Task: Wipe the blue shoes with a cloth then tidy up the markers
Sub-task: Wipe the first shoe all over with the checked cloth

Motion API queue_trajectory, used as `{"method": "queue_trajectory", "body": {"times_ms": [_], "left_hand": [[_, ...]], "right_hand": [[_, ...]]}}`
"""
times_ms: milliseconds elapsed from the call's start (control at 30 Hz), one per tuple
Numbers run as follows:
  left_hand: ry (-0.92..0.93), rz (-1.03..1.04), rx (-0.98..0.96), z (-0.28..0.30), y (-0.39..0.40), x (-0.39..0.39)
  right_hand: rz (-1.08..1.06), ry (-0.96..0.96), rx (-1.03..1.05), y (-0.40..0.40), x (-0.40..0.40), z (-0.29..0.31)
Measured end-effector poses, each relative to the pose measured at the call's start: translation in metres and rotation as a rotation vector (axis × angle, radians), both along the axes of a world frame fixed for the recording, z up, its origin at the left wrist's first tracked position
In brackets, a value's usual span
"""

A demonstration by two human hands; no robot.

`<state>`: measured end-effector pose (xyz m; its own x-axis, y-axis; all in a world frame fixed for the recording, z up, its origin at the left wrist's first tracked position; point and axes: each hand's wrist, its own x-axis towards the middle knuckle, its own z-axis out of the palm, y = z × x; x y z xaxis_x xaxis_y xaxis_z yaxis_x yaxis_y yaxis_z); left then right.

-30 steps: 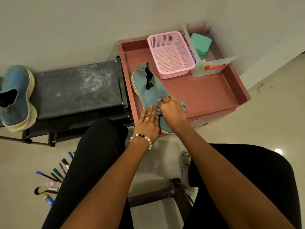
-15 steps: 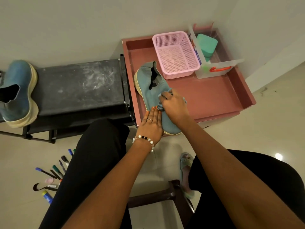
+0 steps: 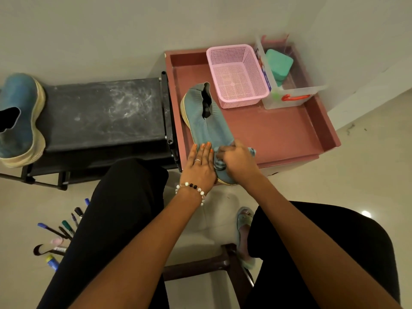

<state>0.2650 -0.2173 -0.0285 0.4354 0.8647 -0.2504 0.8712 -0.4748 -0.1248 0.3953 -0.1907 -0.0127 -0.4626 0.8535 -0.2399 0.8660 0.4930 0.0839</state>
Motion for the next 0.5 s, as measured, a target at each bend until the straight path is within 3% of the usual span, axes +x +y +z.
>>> {"method": "queue_trajectory", "body": {"times_ms": [100,233,500], "left_hand": [[0.020,-0.023,-0.013,-0.002,0.001,0.001],[0.024,-0.051,0.107,-0.007,0.001,-0.001],[0.005,-0.018,-0.043,-0.015,0.003,-0.004]], "right_hand": [[-0.122,0.079,-0.028,0.003,0.004,-0.006],[-0.194,0.186,0.053,0.027,-0.002,-0.008],[-0.190,0.212,0.115,0.103,-0.030,-0.018]]}}
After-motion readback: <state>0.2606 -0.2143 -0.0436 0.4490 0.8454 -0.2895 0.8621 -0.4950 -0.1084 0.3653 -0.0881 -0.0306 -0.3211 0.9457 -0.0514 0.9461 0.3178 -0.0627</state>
